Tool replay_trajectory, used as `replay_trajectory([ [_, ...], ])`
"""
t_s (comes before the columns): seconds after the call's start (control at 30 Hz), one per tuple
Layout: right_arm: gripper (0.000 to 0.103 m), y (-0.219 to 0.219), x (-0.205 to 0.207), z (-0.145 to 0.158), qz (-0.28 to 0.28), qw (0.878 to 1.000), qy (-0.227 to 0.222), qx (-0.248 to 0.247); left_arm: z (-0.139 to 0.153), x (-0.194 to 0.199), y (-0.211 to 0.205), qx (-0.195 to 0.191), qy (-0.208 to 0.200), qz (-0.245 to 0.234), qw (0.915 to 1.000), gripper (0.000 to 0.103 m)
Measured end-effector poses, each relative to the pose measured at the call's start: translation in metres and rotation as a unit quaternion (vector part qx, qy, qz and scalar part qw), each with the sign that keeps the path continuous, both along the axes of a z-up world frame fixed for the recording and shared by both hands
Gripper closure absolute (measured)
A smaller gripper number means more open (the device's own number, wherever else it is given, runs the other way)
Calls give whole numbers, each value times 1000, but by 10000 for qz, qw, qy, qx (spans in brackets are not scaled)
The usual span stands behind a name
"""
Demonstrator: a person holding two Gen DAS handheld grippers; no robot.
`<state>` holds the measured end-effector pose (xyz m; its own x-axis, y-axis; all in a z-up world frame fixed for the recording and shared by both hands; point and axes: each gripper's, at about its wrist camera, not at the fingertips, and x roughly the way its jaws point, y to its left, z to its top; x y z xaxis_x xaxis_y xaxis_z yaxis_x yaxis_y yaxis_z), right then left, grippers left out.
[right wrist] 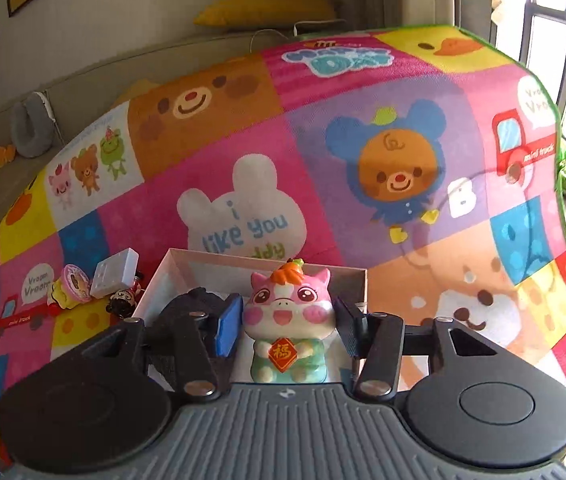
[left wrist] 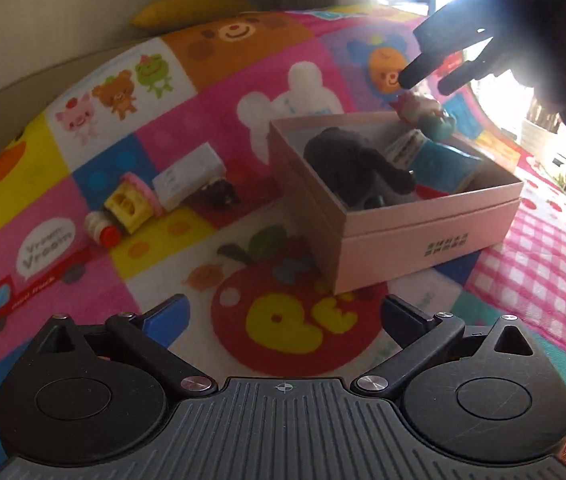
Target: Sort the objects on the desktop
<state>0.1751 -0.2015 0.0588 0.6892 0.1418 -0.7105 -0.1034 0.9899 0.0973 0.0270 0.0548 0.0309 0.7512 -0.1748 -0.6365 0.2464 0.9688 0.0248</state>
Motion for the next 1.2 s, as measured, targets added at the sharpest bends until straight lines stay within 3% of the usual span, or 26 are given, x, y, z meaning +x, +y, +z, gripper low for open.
replay_trajectory([
  [0.1,41,7,2,1,-20,10000,-31,3,-11,1,16,94,214,263,9994,0],
  [0.23,36,31,3,6,183,9995,-153,-220,-19,3,31,90,46,639,9979,0],
  [0.37,24,80,6,4,887,9947,-174,-492,-23,4,44,-312,128,717,9969,0],
  [0.53,26,151,34,-11,1534,9868,46,-524,-24,5,42,-297,102,752,9967,0],
  [0.8,27,203,117,-60,920,9937,502,-393,-24,2,51,-646,26,806,9947,0],
  [0.93,24,206,136,-82,985,9893,1073,-45,-24,2,51,-673,18,808,9945,0],
  [1.0,24,210,130,-82,1173,9878,1013,-146,-24,2,53,-719,10,813,9941,0],
  [1.03,30,211,127,-82,1257,9863,1058,-149,-24,2,53,-740,6,815,9939,0],
  [1.07,44,212,124,-83,1300,9853,1089,-211,-24,2,54,-756,2,817,9938,0],
  [1.2,63,208,102,-70,1547,9843,798,-305,-24,2,54,-784,-1,818,9936,0],
])
